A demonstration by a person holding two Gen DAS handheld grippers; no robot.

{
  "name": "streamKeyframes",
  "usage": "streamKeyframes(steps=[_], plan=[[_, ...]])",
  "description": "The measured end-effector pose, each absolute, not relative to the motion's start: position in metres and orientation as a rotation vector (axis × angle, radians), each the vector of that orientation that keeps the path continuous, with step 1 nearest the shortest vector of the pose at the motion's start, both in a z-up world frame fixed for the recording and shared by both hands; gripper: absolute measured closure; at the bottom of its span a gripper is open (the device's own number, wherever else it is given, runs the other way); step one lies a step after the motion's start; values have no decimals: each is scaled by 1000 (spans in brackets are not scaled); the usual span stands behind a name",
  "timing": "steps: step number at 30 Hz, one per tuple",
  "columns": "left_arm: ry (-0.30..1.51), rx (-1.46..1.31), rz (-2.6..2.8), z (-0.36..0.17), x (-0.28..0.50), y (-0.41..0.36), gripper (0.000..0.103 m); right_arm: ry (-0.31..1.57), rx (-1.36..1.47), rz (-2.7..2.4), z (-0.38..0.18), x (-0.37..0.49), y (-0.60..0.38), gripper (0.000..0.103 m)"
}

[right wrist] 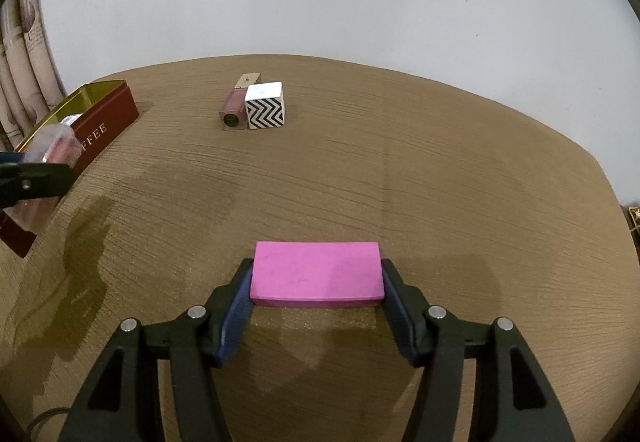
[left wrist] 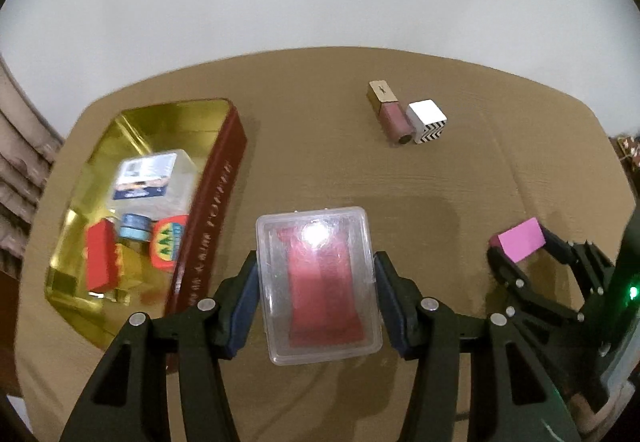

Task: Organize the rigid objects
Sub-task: 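Carry the clear plastic box over the tin and lower it inside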

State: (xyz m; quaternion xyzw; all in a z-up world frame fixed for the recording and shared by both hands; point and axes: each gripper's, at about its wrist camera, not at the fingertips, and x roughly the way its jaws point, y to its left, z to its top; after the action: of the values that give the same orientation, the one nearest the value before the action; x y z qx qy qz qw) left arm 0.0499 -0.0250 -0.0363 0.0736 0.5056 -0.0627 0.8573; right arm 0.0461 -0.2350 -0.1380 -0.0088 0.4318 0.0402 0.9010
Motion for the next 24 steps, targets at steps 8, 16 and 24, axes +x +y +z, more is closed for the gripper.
streamKeyframes(steps=[8,16,24], plan=[[1046,125,-140,-16,32,-4,52,893,-20,85,-136,46,-237,40],[1016,122,-53,-1,47,34,52,893,-22,81,-136,45,-236,40],[1004,80,31,9,57,83,52,893,-21,80,-136,45,-235,40]])
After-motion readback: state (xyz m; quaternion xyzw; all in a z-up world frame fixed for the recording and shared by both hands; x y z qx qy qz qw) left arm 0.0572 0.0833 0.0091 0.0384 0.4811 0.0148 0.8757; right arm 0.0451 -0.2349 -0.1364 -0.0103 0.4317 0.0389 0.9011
